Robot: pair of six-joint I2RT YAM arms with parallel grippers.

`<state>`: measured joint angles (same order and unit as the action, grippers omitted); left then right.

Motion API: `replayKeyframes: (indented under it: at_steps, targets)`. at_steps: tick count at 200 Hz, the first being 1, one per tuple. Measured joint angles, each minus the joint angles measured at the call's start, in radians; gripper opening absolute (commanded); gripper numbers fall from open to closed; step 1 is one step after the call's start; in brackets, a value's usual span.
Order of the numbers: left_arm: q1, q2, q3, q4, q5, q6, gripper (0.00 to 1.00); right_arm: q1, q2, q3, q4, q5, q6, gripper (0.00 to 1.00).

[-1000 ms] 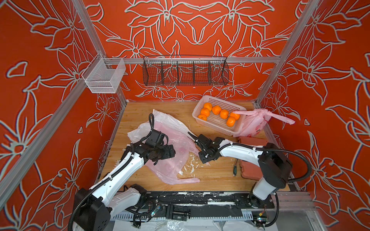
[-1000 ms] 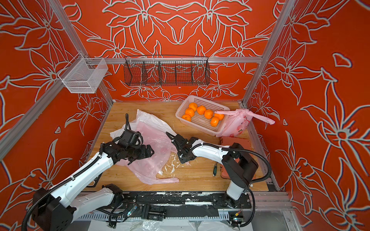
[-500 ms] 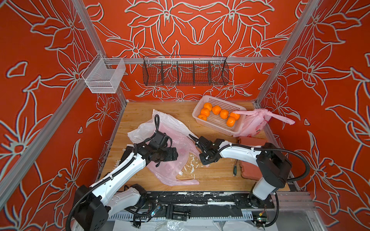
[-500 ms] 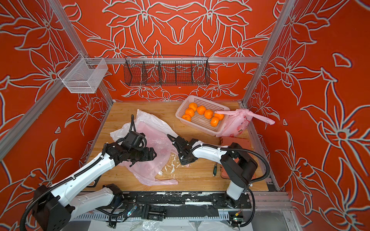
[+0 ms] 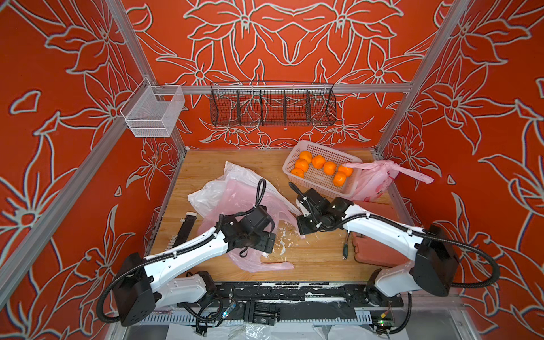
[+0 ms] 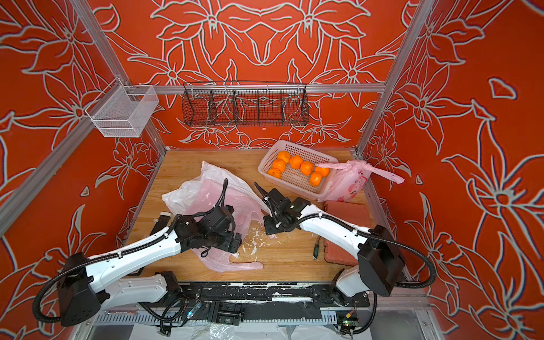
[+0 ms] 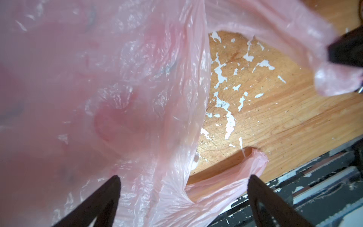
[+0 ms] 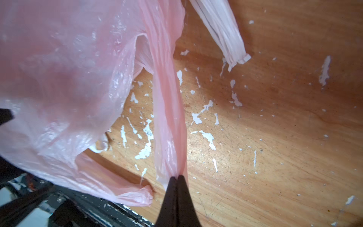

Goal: Place the oranges into plastic bags & tie knots
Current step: Open the plastic bag from the plastic bag.

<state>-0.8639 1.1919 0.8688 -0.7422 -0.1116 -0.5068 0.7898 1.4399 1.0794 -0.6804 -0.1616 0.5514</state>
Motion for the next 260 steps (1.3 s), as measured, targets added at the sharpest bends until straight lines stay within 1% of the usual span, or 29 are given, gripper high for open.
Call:
replayKeyframes:
  at_steps: [38, 56, 85, 104, 113, 119, 123, 132, 145, 153, 164, 167, 170, 173, 195, 218, 249, 251, 260]
  targets:
    - [-0.117, 0.136, 0.07, -0.036, -0.166, -0.016, 0.96, -0.033, -0.056, 0.011, -0.015, -0.092, 0.011, 0.0]
    - [-0.155, 0.214, 0.113, -0.069, -0.245, -0.033, 0.96, -0.052, -0.083, 0.011, -0.012, -0.136, 0.026, 0.0]
    - [-0.179, 0.339, 0.187, -0.129, -0.339, -0.066, 0.96, -0.08, -0.112, 0.009, -0.002, -0.198, 0.05, 0.0]
    - [-0.185, 0.397, 0.208, -0.146, -0.384, -0.076, 0.97, -0.098, -0.126, 0.0, 0.008, -0.229, 0.063, 0.0]
    - [-0.19, 0.418, 0.214, -0.153, -0.404, -0.082, 1.0, -0.107, -0.132, -0.006, 0.01, -0.241, 0.067, 0.0]
    - [-0.193, 0.433, 0.217, -0.159, -0.417, -0.085, 0.98, -0.113, -0.136, -0.01, 0.011, -0.246, 0.069, 0.0]
    - [-0.195, 0.442, 0.218, -0.162, -0.426, -0.087, 0.96, -0.116, -0.139, -0.012, 0.011, -0.248, 0.071, 0.0]
    - [-0.198, 0.457, 0.218, -0.166, -0.443, -0.095, 0.86, -0.125, -0.145, -0.018, 0.011, -0.254, 0.075, 0.0]
    - [-0.198, 0.471, 0.217, -0.169, -0.459, -0.106, 0.68, -0.137, -0.151, -0.027, 0.011, -0.258, 0.081, 0.0]
    - [-0.198, 0.475, 0.216, -0.174, -0.469, -0.101, 0.6, -0.143, -0.153, -0.03, 0.009, -0.258, 0.082, 0.0]
    - [-0.198, 0.475, 0.216, -0.177, -0.478, -0.119, 0.42, -0.148, -0.154, -0.032, 0.008, -0.256, 0.082, 0.0]
    - [-0.198, 0.475, 0.216, -0.18, -0.479, -0.105, 0.37, -0.15, -0.154, -0.032, 0.008, -0.256, 0.082, 0.0]
    - [-0.199, 0.474, 0.216, -0.18, -0.482, -0.121, 0.34, -0.151, -0.154, -0.032, 0.007, -0.254, 0.082, 0.0]
    - [-0.199, 0.474, 0.216, -0.181, -0.482, -0.111, 0.3, -0.152, -0.154, -0.032, 0.007, -0.253, 0.082, 0.0]
    - [-0.199, 0.455, 0.204, -0.186, -0.49, -0.124, 0.11, -0.156, -0.154, -0.031, -0.003, -0.227, 0.081, 0.0]
    - [-0.199, 0.375, 0.179, -0.18, -0.469, -0.114, 0.0, -0.156, -0.154, -0.027, -0.035, -0.173, 0.076, 0.0]
    - [-0.197, 0.191, 0.146, -0.138, -0.382, -0.066, 0.0, -0.161, -0.154, 0.024, -0.082, -0.083, 0.048, 0.0]
    - [-0.196, 0.176, 0.145, -0.134, -0.372, -0.057, 0.0, -0.161, -0.154, 0.03, -0.083, -0.08, 0.043, 0.02]
    - [-0.188, 0.124, 0.145, -0.114, -0.328, -0.039, 0.0, -0.163, -0.154, 0.052, -0.087, -0.061, 0.028, 0.24]
